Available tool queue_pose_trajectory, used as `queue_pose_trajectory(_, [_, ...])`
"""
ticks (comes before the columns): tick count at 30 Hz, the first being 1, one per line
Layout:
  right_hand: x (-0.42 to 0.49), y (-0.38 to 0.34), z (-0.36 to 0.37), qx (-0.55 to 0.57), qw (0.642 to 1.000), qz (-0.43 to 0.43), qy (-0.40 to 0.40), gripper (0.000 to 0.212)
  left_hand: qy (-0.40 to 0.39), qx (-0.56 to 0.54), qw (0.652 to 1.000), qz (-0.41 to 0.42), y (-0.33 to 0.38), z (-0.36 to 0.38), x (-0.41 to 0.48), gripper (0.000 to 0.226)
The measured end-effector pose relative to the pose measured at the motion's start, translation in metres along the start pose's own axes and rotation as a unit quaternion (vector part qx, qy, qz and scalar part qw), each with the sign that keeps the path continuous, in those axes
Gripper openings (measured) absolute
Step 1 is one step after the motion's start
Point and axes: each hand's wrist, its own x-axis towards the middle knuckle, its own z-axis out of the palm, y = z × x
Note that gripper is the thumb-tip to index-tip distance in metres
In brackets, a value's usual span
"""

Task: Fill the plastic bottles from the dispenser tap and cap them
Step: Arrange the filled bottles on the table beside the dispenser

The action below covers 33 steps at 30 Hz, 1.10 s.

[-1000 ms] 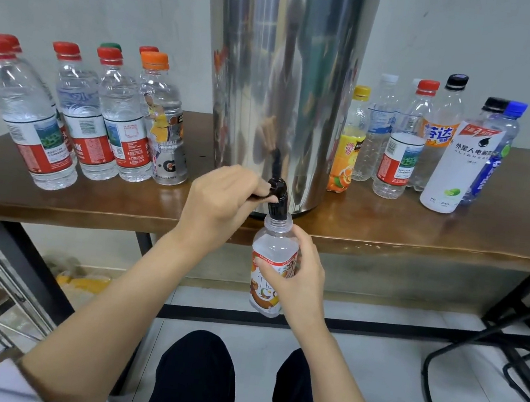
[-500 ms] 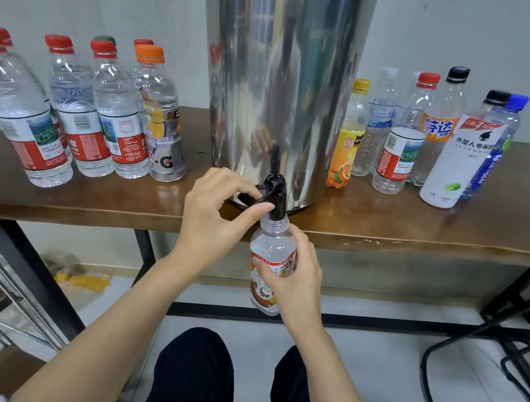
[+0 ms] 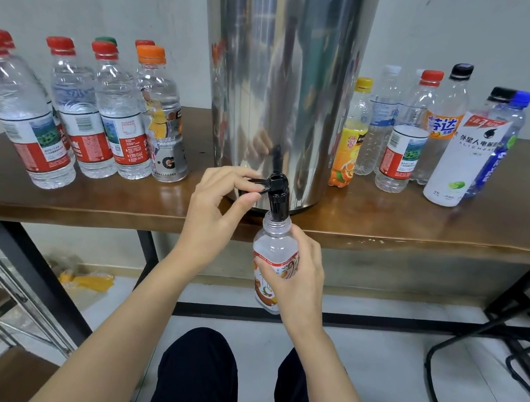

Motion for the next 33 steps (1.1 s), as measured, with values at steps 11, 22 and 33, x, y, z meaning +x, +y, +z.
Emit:
queue_pose_trajectory(11, [-0.0002, -0.0025, 0.0002, -0.013, 1.000, -0.004, 0.011, 0.074, 0.017, -0.007, 1.000, -0.022, 0.0004, 0.0037, -0.0022, 0.009])
queue_pose_trajectory(22, [0.0004, -0.0016, -0.0004, 0.003, 1.000, -0.008, 0.019, 0.074, 0.022, -0.036, 0.999, -0.031, 0.0034, 0.0049, -0.0037, 0.008])
queue_pose_trajectory(33, [0.0000, -0.0004, -0.0001, 0.010, 1.000, -0.006, 0.018, 0.073, 0.026, -0.047, 0.998, -0.031, 0.0044, 0.0058, -0.0042, 0.007])
